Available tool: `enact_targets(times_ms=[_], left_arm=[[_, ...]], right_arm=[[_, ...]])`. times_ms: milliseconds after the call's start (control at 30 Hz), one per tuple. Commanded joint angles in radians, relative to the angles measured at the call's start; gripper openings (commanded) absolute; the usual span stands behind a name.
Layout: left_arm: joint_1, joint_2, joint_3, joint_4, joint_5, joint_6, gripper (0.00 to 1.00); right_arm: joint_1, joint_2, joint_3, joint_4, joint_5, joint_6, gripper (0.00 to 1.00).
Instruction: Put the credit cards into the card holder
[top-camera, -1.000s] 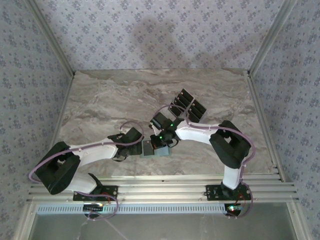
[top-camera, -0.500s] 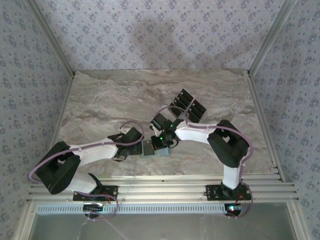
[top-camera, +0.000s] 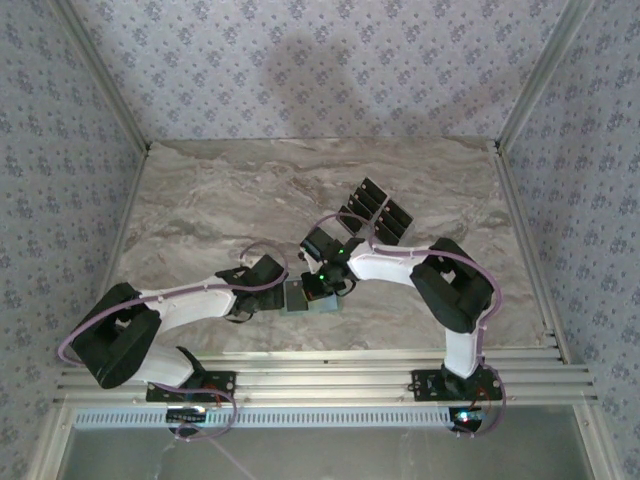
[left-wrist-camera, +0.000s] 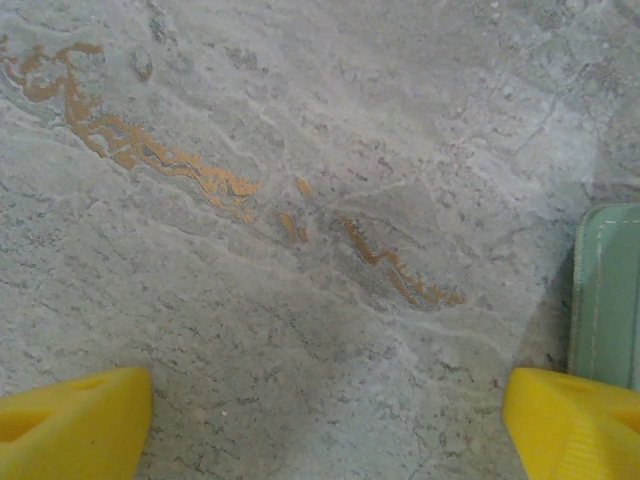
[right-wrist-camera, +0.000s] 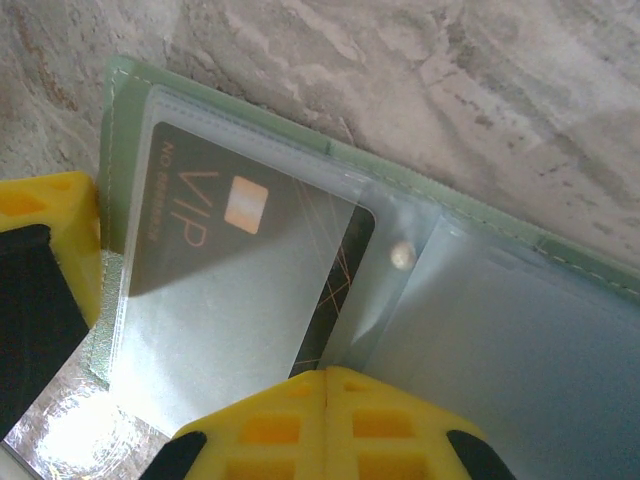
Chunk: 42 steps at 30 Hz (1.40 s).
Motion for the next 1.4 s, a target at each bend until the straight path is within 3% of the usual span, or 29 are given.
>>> enact_targets(times_ms=[0, 367, 533, 633, 800, 867, 1367], left_arm=[[-0.004, 0.064, -0.029, 0.045, 0.05, 0.0, 0.91], [-0.004, 0.064, -0.029, 0.046, 0.053, -0.001, 0.91], [-0.005, 0.042, -0.015, 0.009, 0.035, 0.002, 0.91], [-0.003, 0.009, 0.0, -0.031, 0.012, 0.01, 0.92], [0.001, -0.051, 0.038, -0.109, -0.023, 0.026, 0.95], [0.002, -0.075, 0.053, -0.132, -0.031, 0.032, 0.96], [-0.024, -0.046, 0.132, -0.128, 0.024, 0.044, 0.97]], right_arm=[[0.006, 0.025, 0.034, -0.034, -0.03, -0.034, 0.02], [0.006, 0.032, 0.038, -0.034, -0.089, -0.051, 0.02], [-0.007, -0.033, 0.034, -0.027, -0.078, -0.035, 0.03], [-0.016, -0.107, 0.015, -0.034, -0.047, -0.026, 0.11], [-0.029, -0.195, -0.026, -0.076, 0.034, -0.03, 0.35], [-0.037, -0.204, -0.038, -0.093, 0.061, -0.038, 0.39], [-0.064, -0.116, -0.046, -0.077, 0.098, -0.061, 0.41]])
